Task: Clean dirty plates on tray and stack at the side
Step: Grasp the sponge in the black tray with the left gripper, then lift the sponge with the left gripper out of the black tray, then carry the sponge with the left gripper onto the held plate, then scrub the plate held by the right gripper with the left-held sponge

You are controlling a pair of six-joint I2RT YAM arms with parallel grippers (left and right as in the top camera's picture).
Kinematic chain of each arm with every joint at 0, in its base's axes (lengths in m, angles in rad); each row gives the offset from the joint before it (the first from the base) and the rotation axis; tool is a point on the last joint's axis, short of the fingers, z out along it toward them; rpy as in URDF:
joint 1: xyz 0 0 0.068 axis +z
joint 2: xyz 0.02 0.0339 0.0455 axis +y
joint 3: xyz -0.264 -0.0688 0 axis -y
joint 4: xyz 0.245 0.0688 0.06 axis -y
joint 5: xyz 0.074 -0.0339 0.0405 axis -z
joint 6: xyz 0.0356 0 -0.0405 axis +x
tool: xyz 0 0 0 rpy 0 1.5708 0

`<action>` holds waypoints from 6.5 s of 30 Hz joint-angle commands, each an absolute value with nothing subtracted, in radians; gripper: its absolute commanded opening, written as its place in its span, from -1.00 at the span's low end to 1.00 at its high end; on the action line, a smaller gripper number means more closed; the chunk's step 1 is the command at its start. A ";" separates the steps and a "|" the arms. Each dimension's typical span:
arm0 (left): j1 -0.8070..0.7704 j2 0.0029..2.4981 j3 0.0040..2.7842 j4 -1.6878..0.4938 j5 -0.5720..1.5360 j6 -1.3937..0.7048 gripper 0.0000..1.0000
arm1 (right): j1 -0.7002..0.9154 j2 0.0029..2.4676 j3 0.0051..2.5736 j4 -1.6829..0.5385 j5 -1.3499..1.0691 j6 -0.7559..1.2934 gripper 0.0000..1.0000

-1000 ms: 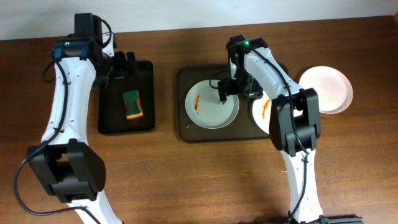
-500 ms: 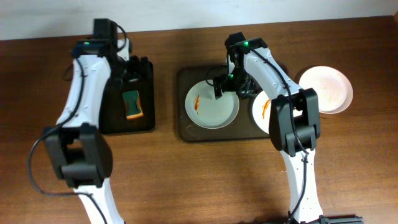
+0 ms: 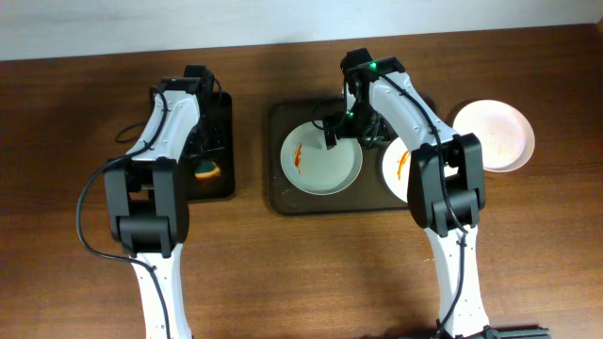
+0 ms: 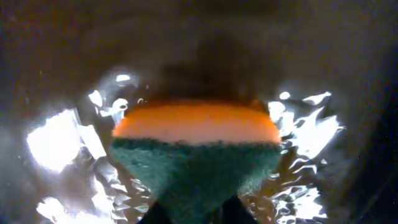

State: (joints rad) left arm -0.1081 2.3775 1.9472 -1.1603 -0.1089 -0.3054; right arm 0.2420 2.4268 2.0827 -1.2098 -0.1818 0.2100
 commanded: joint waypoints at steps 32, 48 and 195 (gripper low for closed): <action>-0.095 2.465 2.077 -1.269 -0.076 -0.180 0.97 | 0.247 2.443 2.081 -1.206 -0.168 0.215 0.97; -0.035 2.465 2.208 -1.399 -0.040 -0.161 0.99 | 0.247 2.443 2.081 -1.196 -0.169 0.215 0.97; -0.408 2.345 2.099 -1.206 0.434 -0.102 0.59 | 0.184 2.442 1.996 -1.301 -0.254 0.215 -0.92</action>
State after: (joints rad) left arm -0.3695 2.3478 2.1723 -1.2751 0.3744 -0.1650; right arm 0.1772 2.4275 2.0171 -1.3106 -0.2760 0.2092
